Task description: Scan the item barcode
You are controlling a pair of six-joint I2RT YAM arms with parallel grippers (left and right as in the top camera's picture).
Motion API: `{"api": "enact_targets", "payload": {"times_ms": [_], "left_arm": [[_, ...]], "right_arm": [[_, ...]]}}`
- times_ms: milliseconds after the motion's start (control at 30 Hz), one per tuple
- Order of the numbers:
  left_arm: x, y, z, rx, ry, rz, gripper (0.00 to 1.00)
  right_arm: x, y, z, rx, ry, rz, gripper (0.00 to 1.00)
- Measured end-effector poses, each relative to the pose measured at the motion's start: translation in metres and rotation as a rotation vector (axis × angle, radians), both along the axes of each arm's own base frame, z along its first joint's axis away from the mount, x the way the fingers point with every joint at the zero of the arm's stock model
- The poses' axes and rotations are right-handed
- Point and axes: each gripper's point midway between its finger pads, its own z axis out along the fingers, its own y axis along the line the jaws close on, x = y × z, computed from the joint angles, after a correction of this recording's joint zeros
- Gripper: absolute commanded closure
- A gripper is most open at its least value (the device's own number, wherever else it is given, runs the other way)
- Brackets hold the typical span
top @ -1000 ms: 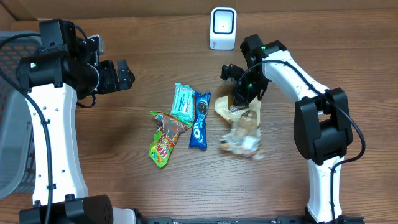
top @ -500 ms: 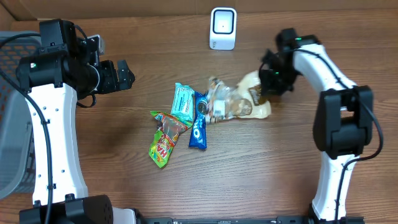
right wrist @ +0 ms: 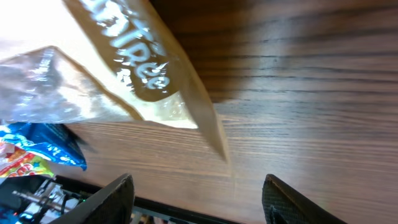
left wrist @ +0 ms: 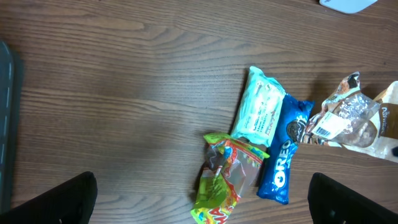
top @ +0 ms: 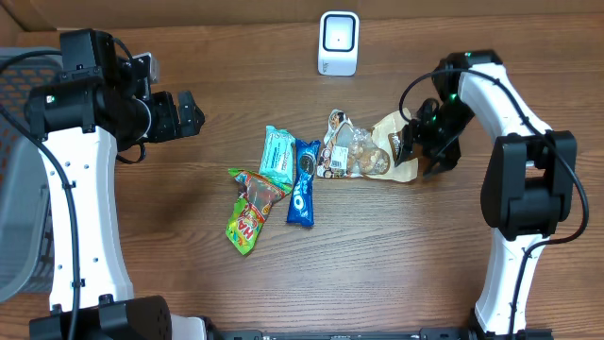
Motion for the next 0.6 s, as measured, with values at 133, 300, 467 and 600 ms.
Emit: {"api": "enact_targets", "payload": {"times_ms": [133, 300, 467, 600], "left_arm": [[0.000, 0.000, 0.000, 0.000, 0.000, 0.000, 0.00], [0.000, 0.000, 0.000, 0.000, 0.000, 0.000, 0.00], [0.000, 0.000, 0.000, 0.000, 0.000, 0.000, 0.00], [0.000, 0.000, 0.000, 0.000, 0.000, 0.000, 0.00]], "right_arm": [[0.036, -0.008, 0.031, -0.031, -0.148, 0.018, 0.14], [0.107, -0.013, 0.085, -0.063, -0.505, 0.067, 0.12], [0.138, 0.003, 0.110, -0.022, -0.734, 0.254, 0.07], [0.134, 0.033, 0.107, 0.032, -0.806, 0.489, 0.06]]}}
